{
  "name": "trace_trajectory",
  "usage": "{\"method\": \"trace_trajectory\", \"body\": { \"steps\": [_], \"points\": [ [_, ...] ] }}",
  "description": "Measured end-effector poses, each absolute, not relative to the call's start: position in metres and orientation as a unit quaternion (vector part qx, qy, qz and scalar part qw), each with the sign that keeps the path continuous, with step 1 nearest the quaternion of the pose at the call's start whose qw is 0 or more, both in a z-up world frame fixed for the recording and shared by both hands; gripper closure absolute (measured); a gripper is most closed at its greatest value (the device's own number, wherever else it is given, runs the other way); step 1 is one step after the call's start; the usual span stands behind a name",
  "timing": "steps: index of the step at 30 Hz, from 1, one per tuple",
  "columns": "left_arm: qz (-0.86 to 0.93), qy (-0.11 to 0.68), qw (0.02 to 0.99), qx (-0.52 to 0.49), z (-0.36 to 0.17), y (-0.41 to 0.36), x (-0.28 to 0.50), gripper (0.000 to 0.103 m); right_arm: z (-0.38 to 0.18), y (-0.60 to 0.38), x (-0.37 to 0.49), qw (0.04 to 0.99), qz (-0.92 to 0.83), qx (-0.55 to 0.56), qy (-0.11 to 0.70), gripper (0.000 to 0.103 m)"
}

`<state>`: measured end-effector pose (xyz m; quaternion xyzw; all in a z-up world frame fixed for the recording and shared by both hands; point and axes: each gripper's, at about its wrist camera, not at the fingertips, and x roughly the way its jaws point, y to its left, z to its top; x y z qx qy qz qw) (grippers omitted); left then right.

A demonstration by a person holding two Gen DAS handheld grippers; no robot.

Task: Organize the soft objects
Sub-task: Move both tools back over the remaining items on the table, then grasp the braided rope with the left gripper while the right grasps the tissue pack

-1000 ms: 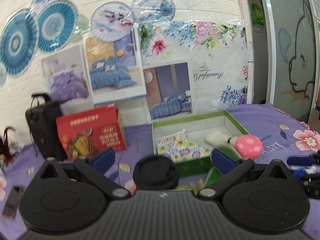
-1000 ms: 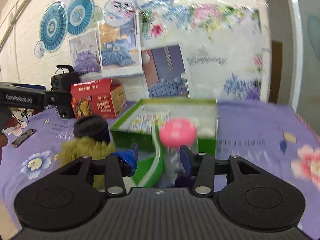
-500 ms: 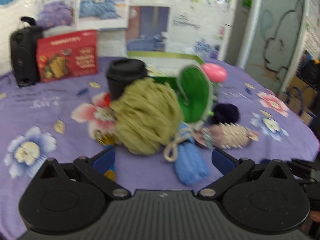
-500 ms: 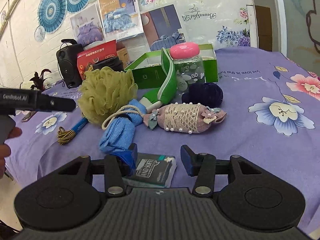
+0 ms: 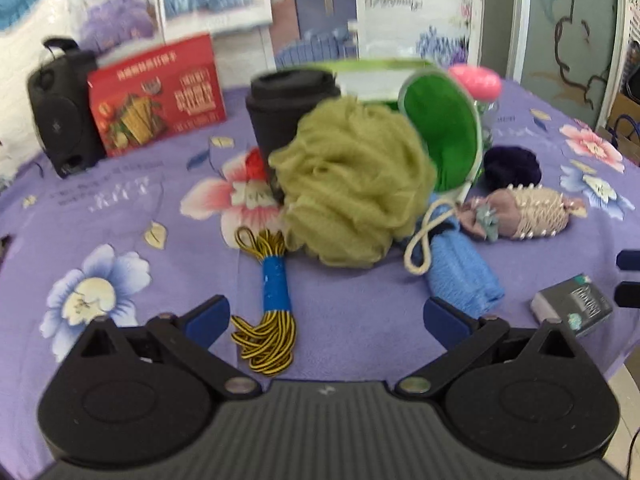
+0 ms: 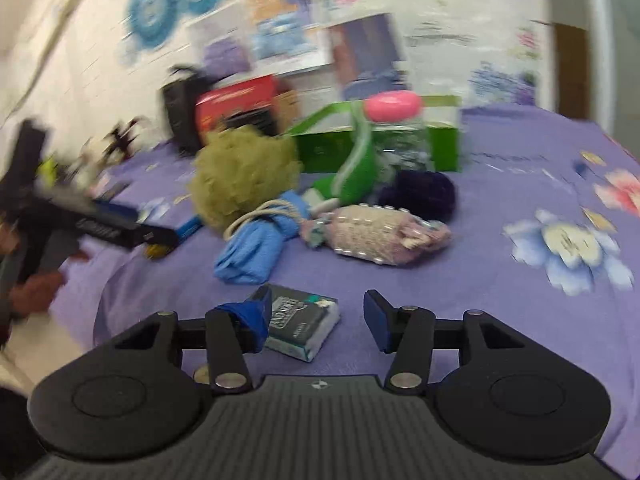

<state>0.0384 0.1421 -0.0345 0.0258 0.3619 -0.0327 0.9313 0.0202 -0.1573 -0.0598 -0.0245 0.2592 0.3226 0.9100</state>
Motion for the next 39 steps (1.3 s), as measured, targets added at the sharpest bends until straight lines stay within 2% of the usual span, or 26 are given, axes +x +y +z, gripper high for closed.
{"method": "trace_trajectory", "body": {
  "steps": [6, 15, 22, 39],
  "points": [
    [-0.051, 0.402, 0.913, 0.040, -0.059, 0.151, 0.070, 0.000, -0.046, -0.137, 0.043, 0.845, 0.421, -0.171, 0.282, 0.066],
    [-0.091, 0.415, 0.904, 0.045, -0.066, 0.162, 0.086, 0.000, -0.067, -0.093, 0.068, 0.753, 0.501, -0.301, 0.304, 0.063],
    [-0.118, 0.406, 0.904, 0.061, -0.067, 0.164, 0.088, 0.000, -0.074, -0.106, 0.087, 0.756, 0.517, -0.226, 0.333, 0.059],
    [-0.104, 0.434, 0.894, 0.050, -0.065, 0.163, 0.082, 0.000, -0.080, -0.098, 0.075, 0.793, 0.467, -0.217, 0.325, 0.052]
  ]
}}
